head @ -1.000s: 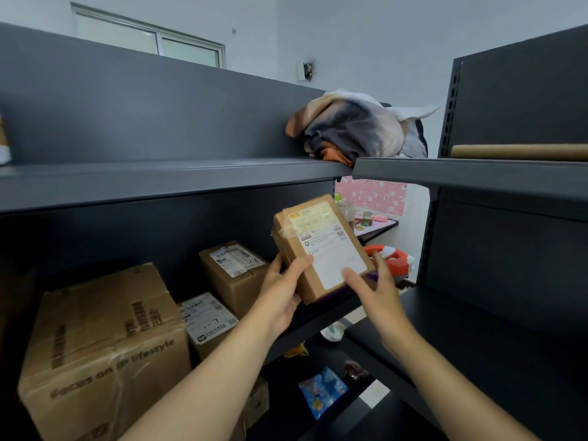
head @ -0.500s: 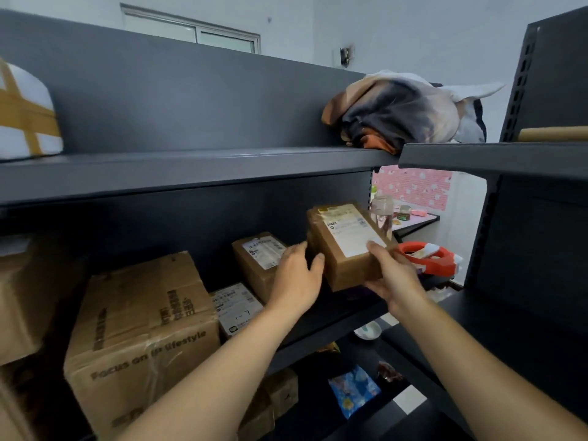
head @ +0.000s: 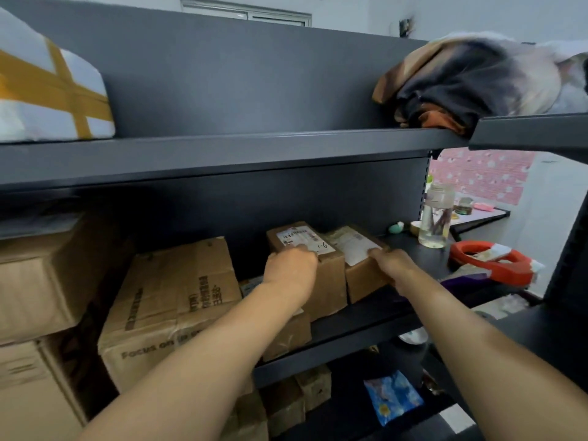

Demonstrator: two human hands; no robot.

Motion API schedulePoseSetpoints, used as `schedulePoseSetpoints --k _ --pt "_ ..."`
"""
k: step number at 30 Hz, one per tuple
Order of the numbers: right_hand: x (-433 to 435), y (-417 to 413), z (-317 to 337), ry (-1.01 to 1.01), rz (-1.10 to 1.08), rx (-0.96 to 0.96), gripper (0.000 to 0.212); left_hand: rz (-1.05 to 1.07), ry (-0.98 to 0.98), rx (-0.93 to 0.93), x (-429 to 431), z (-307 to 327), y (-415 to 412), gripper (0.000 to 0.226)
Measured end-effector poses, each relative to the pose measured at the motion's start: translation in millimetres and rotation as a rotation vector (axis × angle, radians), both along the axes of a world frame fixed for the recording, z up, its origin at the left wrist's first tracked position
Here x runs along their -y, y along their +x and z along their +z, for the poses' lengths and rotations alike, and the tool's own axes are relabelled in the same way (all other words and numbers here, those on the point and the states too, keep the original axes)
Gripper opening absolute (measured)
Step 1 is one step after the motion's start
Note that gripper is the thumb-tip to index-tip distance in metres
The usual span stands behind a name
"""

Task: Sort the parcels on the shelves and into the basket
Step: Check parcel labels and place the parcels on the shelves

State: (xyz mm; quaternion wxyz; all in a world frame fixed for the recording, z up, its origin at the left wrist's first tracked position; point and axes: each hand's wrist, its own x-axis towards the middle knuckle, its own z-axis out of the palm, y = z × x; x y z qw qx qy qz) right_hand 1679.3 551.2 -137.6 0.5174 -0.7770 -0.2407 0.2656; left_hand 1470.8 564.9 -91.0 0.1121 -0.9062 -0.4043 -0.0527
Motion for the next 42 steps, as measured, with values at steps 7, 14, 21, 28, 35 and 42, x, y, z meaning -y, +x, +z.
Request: schedulePoseSetpoints --k 7,14,21,28,35,42 --pt "11 -20 10 0.029 0.025 0.358 0.067 -0.060 -0.057 -0.064 0 11 -4 0.050" --pt "34 -92 43 0.256 0.277 0.767 0.048 -0.098 0.203 -0.023 14 31 -34 0.033" --pt "24 -136 16 -0.167 0.295 0.811 0.095 -0.018 0.128 0.081 19 40 -88 0.035" --pt "21 -145 4 -0.114 0.083 0.783 0.085 0.085 -0.036 0.148 18 31 -134 0.044" --pt "36 -147 -8 0.052 0.040 0.737 0.081 0.062 -0.166 0.255 15 19 -156 0.063" --pt "40 -151 -1 -0.037 0.200 0.783 0.075 -0.008 -0.067 0.405 28 14 -174 0.050"
